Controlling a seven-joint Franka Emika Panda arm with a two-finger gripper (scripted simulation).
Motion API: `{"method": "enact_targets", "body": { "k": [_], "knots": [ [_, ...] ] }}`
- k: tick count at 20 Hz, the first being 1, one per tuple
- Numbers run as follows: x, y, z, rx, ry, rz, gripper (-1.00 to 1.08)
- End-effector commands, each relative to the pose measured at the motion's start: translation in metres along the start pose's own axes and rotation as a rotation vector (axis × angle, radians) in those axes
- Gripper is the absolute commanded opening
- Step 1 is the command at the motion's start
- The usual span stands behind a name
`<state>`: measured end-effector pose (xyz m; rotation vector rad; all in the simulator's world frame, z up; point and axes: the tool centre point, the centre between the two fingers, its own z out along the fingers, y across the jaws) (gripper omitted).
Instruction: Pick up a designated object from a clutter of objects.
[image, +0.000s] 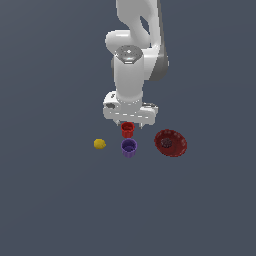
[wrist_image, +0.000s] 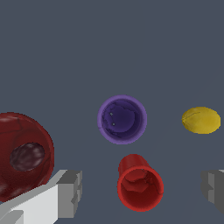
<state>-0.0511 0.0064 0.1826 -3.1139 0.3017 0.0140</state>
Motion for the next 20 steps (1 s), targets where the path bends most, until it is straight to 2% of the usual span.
{"method": "enact_targets", "body": {
  "k": [1, 11, 20],
  "knots": [
    [-0.013, 0.005, 0.019, -0.003, 0.003, 0.031, 1.00],
    [-0.059, 0.020, 0.071, -0.010, 0.009, 0.124, 1.00],
    [-0.077, 0.025, 0.086, -0.011, 0.011, 0.153, 1.00]
  ]
}}
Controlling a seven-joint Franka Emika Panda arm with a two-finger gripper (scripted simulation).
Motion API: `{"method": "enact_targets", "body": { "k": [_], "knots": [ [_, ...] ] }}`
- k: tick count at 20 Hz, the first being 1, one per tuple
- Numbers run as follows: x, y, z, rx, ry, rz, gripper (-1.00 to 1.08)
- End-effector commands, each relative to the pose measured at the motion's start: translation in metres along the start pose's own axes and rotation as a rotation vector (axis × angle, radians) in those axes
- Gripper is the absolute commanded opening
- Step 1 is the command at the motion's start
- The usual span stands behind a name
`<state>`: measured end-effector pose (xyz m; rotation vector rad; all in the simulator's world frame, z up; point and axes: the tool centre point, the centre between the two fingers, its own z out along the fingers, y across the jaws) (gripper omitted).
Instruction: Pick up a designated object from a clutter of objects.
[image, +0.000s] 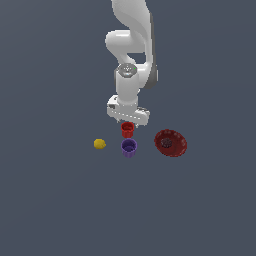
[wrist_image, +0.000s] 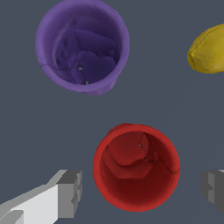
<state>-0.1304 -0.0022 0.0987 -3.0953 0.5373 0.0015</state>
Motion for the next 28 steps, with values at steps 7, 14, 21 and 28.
{"method": "enact_targets", "body": {
  "k": [7, 14, 21, 28],
  "knots": [
    [-0.001, 0.000, 0.006, 0.000, 0.000, 0.001, 1.00],
    [-0.002, 0.001, 0.031, 0.000, 0.001, 0.003, 1.00],
    [-0.002, 0.001, 0.051, 0.000, 0.001, 0.003, 1.00],
    [-0.002, 0.001, 0.051, 0.000, 0.001, 0.003, -1.00]
  ]
}}
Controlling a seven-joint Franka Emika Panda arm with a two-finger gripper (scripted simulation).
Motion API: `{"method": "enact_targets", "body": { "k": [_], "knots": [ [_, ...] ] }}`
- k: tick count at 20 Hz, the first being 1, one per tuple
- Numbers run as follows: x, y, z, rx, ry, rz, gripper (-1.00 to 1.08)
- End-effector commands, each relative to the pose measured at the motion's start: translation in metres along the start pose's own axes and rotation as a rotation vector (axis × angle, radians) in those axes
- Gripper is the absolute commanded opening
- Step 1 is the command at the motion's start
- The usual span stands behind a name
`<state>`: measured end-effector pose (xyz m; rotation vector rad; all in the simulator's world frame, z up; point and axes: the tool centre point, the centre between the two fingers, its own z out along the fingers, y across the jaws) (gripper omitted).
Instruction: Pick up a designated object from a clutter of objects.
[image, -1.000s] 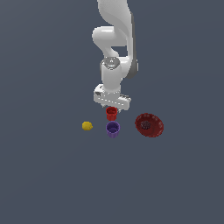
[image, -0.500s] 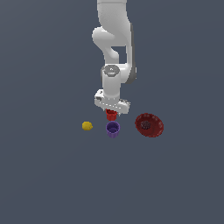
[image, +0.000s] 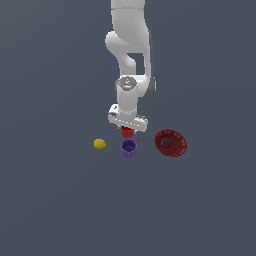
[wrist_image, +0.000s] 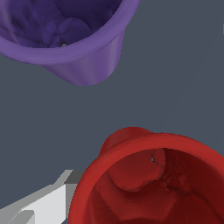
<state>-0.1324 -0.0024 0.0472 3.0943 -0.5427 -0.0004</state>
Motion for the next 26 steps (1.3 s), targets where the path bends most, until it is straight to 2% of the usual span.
{"method": "enact_targets", "body": {
  "k": [1, 15, 26],
  "knots": [
    [0.000, 0.000, 0.000, 0.000, 0.000, 0.000, -1.00],
    [-0.001, -0.002, -0.005, 0.000, 0.000, 0.000, -1.00],
    [-0.008, -0.016, -0.048, -0.001, 0.000, 0.000, -1.00]
  ]
}}
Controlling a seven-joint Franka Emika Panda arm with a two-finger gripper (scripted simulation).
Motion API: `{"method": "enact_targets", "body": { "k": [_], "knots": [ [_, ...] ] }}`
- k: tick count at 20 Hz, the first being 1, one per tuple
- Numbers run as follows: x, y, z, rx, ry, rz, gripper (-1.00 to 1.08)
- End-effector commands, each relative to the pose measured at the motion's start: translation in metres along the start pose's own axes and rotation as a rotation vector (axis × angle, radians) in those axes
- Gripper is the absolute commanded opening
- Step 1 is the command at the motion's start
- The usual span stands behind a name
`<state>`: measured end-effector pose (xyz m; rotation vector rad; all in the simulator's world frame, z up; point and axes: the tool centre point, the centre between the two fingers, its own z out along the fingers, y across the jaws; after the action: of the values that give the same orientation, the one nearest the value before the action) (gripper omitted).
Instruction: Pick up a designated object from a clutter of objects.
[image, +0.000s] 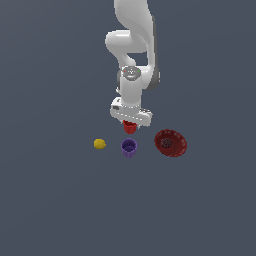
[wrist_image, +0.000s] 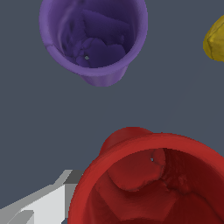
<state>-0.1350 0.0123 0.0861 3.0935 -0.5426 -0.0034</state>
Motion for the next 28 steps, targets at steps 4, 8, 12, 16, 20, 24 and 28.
{"method": "enact_targets", "body": {
  "k": [4, 8, 12, 16, 20, 24, 28],
  "knots": [
    [-0.006, -0.012, -0.036, 0.000, 0.002, 0.000, -1.00],
    [-0.011, -0.022, -0.068, 0.000, 0.002, 0.000, -1.00],
    [-0.017, -0.033, -0.100, -0.001, 0.002, 0.000, -1.00],
    [-0.022, -0.044, -0.132, -0.001, 0.002, 0.000, -1.00],
    [-0.027, -0.055, -0.165, -0.001, 0.002, 0.000, -1.00],
    [-0.032, -0.067, -0.199, 0.000, 0.002, -0.001, -1.00],
    [-0.037, -0.079, -0.235, 0.000, 0.002, -0.001, -1.00]
  ]
}}
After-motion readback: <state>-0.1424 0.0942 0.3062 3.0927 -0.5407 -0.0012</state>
